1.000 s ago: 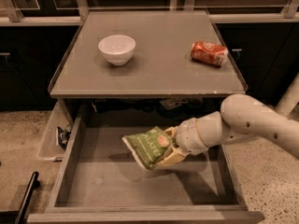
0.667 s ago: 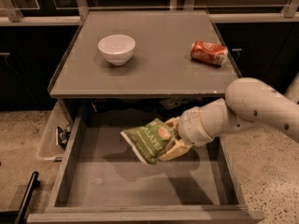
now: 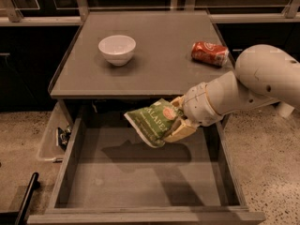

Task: Pick green jalapeno chip bag from top drawer and place on counter

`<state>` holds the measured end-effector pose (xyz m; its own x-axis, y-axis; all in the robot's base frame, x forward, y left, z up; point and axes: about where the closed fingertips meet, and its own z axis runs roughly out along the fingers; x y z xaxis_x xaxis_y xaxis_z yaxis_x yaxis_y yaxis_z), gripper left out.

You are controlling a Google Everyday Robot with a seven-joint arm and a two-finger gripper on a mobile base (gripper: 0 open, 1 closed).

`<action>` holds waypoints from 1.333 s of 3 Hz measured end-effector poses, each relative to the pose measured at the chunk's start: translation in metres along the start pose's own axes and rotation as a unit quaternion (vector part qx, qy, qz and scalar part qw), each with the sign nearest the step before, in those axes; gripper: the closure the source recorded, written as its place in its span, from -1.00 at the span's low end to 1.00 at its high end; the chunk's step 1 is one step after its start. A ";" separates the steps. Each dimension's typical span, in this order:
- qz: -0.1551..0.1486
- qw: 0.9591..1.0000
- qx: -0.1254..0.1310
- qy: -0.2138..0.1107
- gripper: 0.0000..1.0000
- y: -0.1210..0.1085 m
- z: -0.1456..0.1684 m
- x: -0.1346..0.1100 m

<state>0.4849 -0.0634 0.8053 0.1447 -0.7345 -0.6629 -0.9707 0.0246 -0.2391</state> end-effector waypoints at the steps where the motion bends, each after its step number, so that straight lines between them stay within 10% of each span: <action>1: -0.013 1.000 0.005 0.001 1.00 -0.010 -0.004 -0.008; 4: -0.074 0.996 0.046 -0.011 1.00 -0.104 -0.041 -0.058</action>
Offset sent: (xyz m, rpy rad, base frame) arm 0.0667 0.0095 0.0727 0.0411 -0.1417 0.0607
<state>0.5693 -0.0505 0.8976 0.2898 -0.7192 -0.6314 -0.9169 -0.0193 -0.3987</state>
